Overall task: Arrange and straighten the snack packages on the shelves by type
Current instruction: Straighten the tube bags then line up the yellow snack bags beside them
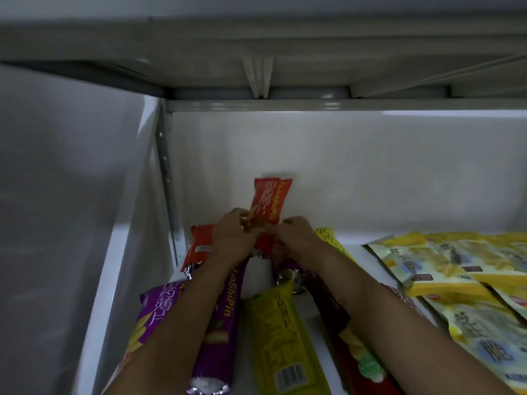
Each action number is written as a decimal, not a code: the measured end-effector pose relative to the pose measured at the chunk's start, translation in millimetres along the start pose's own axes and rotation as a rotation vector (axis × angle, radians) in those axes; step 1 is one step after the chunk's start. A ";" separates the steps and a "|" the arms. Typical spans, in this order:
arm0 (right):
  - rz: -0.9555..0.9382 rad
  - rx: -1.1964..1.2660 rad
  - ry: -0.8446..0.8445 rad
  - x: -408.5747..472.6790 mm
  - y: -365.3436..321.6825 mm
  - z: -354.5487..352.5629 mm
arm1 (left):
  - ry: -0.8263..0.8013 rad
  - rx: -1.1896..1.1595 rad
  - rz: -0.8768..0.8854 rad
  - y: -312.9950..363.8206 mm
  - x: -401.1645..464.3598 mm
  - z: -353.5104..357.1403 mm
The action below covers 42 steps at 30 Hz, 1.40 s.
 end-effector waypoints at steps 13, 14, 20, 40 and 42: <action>-0.194 -0.120 -0.024 -36.1 -73.3 -74.9 | 0.028 -0.665 0.075 74.4 -18.0 -23.4; -0.211 -0.129 -0.006 -40.7 -78.4 -81.5 | 0.025 -0.657 0.079 78.3 -16.6 -23.7; -0.350 -0.243 -0.031 -62.1 -108.3 -95.9 | 0.032 -0.569 0.092 96.0 -6.1 -19.9; -0.386 -0.466 0.027 -62.6 -106.8 -93.3 | -0.146 -0.703 -0.029 90.3 1.7 5.8; -0.376 -0.448 0.002 -62.5 -105.2 -89.7 | -0.117 -0.716 -0.041 86.5 0.5 2.0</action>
Point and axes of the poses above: each hand's wrist, its own x-axis towards the middle knuckle, its own z-axis out of the palm, y = z × x, the point moved 10 cm from there along x, towards the middle knuckle, and after that the axes turned 9 degrees about -x, right-handed, at the moved point
